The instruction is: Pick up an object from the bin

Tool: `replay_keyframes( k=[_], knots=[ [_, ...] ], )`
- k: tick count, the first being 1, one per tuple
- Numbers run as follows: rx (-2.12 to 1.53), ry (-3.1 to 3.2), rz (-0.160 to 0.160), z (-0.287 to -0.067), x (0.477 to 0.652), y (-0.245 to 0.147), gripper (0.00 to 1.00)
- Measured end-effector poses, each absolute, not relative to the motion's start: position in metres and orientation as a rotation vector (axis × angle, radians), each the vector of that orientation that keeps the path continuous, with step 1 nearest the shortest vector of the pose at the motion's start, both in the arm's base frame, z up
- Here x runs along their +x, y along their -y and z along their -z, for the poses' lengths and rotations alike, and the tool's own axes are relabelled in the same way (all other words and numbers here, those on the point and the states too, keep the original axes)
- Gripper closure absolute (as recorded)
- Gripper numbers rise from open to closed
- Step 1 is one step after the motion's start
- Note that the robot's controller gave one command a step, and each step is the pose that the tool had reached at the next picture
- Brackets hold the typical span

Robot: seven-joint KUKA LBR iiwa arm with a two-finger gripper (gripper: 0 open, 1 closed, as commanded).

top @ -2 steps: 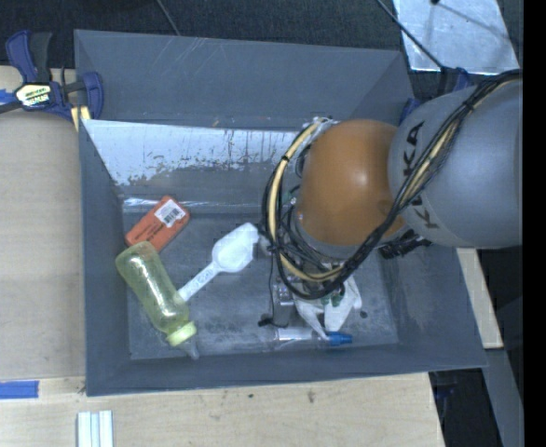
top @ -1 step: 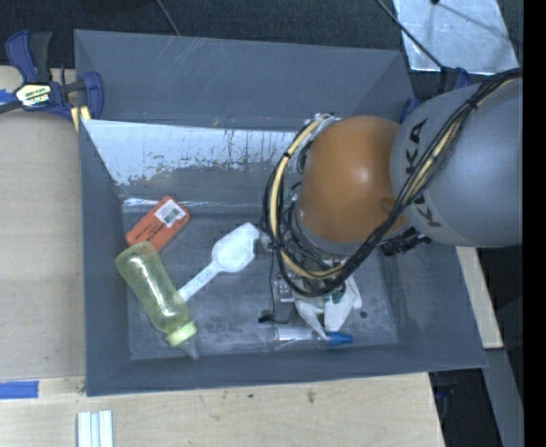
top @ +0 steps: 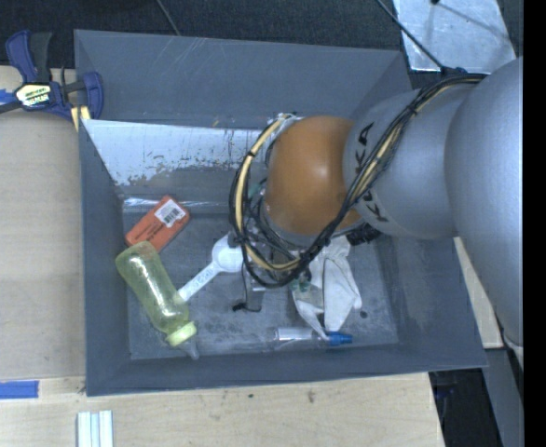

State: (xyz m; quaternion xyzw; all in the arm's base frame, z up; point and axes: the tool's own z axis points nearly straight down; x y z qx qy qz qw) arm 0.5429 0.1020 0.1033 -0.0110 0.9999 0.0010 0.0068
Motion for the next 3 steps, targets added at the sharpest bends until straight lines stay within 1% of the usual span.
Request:
replay_keyframes(
  k=[1, 2, 3],
  knots=[
    [-0.109, -3.134, -0.002, -0.073, 0.581, -0.106, 1.00],
    [-0.109, -3.134, -0.002, -0.073, 0.581, -0.106, 1.00],
    [-0.125, -3.131, 0.000, -0.230, 0.604, -0.096, 1.00]
  ],
)
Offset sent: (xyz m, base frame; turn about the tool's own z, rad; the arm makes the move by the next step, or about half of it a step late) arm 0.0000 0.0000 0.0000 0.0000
